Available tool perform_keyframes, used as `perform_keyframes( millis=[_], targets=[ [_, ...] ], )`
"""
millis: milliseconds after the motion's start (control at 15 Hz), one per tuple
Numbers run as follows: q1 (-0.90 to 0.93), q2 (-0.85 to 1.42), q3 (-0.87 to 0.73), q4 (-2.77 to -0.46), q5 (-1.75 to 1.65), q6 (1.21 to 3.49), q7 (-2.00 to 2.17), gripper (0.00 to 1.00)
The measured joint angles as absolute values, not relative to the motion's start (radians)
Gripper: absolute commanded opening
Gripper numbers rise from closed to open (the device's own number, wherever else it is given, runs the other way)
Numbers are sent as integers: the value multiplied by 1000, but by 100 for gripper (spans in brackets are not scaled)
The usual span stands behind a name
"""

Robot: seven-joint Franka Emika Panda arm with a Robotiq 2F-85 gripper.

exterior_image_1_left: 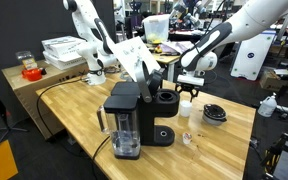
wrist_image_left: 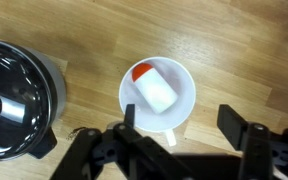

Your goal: Get the small orange and white bottle near the coffee maker and put it in the white mug

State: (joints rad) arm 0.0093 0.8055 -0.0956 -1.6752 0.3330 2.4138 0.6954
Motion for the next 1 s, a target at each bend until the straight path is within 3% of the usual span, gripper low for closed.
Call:
perform_keyframes(
  millis=[400,1000],
  targets=[
    [25,747,-83,-1742,334,2452,696,100],
    [74,471,-35,-2162,349,2571,694,100]
  ],
)
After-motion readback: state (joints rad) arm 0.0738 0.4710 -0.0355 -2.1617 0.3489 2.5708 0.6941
